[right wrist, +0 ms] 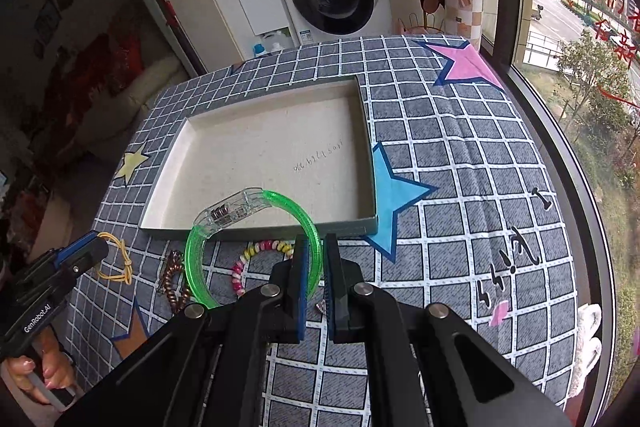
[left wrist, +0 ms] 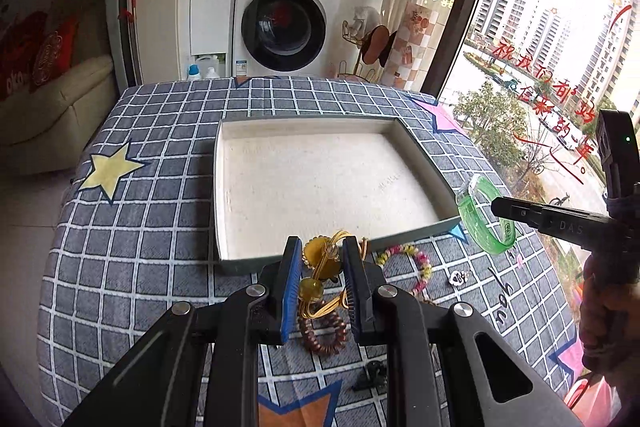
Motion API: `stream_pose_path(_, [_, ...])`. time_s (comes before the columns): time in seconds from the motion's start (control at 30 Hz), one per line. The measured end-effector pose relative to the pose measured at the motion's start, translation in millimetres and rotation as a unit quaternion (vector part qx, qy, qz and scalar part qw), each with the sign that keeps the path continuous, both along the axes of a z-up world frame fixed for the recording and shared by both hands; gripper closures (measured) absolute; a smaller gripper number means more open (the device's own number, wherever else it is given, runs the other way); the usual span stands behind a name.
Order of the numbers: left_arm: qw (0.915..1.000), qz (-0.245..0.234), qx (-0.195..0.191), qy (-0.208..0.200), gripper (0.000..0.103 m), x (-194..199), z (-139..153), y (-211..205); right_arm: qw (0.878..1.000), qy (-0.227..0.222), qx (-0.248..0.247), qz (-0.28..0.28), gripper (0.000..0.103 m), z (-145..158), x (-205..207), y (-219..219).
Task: Organize jewelry
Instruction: 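Lower yellow bracelet into tray with left gripper while right releases bangle there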
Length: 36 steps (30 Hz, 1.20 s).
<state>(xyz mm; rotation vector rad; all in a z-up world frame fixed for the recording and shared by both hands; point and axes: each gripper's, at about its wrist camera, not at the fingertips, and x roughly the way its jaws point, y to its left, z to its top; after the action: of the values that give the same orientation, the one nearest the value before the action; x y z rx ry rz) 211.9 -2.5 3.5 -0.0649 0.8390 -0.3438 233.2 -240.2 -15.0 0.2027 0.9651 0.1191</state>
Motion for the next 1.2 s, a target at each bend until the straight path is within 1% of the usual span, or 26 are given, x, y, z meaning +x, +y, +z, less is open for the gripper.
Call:
stream_pose_path(0.1, [0.9999,0.015,0.006,0.002,0.070,30,-3,-4,1.000,-0.002,0.000,0.002,0.095,3,30,2])
stream_pose_path(0.23, [0.9993,0.033,0.011,0.016,0.070,72,-18,-8,1.000,0.010,0.009,-0.006,0.095,-5,70,4])
stream_pose_path(0.37, [0.9986,0.040,0.011,0.033,0.070,107,-36,-14,1.000,0.022,-0.012,-0.006,0.095,-22,105,14])
stream_pose_path(0.5, [0.9973,0.048,0.038,0.042,0.070,132,-56,-23,0.999,0.040,-0.025,-0.010,0.095,-45,131,20])
stream_pose_path(0.67, [0.9948,0.052,0.071,0.051,0.070,145,-77,-30,0.998,0.056,-0.033,-0.015,0.095,-67,154,23])
stream_pose_path(0.83, [0.9907,0.058,0.114,0.047,0.070,148,-93,-36,0.996,0.069,-0.049,-0.018,0.095,-83,160,24])
stream_pose_path(0.9, [0.9891,0.063,0.124,0.047,0.069,148,-98,-37,0.996,0.064,-0.054,-0.017,0.095,-85,159,25])
stream_pose_path(1.03, [0.9871,0.069,0.139,0.040,0.069,149,-97,-41,0.995,0.056,-0.076,-0.013,0.094,-86,157,31])
stream_pose_path(1.1, [0.9854,0.072,0.148,0.042,0.069,149,-97,-42,0.995,0.052,-0.082,-0.007,0.090,-85,156,34])
stream_pose_path(1.13, [0.9852,0.074,0.148,0.043,0.069,148,-96,-42,0.996,0.053,-0.077,-0.005,0.088,-85,155,34])
stream_pose_path(1.2, [0.9868,0.076,0.137,0.041,0.069,147,-94,-40,0.997,0.056,-0.055,-0.005,0.070,-82,152,33])
